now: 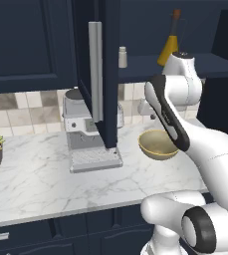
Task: Retrieve the bottle and the shaker from the cabinet and place them next to the mixing bowl on the counter. Then add garlic from the fridge to the mixing bowl.
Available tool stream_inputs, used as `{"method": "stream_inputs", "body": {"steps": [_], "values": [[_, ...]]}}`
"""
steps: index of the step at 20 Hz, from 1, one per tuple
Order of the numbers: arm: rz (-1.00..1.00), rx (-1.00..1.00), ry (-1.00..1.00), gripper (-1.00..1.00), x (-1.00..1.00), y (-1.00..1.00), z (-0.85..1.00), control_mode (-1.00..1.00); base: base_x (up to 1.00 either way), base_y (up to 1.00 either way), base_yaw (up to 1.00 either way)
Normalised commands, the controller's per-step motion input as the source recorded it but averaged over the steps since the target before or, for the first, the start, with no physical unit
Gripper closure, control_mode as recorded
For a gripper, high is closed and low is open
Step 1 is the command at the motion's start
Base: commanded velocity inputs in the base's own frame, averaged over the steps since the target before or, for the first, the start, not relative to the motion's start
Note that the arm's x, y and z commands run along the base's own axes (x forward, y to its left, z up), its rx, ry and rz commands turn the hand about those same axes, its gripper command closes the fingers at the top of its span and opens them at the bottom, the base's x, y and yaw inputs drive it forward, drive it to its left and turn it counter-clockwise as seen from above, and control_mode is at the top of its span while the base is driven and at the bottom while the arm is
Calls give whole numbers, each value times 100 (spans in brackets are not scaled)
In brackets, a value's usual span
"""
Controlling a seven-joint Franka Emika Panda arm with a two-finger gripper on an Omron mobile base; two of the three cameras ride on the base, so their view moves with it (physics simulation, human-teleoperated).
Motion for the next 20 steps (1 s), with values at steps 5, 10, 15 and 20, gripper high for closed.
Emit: {"method": "stream_inputs", "body": {"steps": [5, 10, 15, 20], "values": [[0, 0, -13, -100, -1, -5, 2, -100, 0, 0, 0], [-4, -1, -12, -100, 0, -13, 11, -100, 0, 0, 0], [-12, -1, -5, -100, 0, -20, 22, -100, 0, 0, 0], [-12, 0, -8, -100, 0, -22, 37, -100, 0, 0, 0]]}}
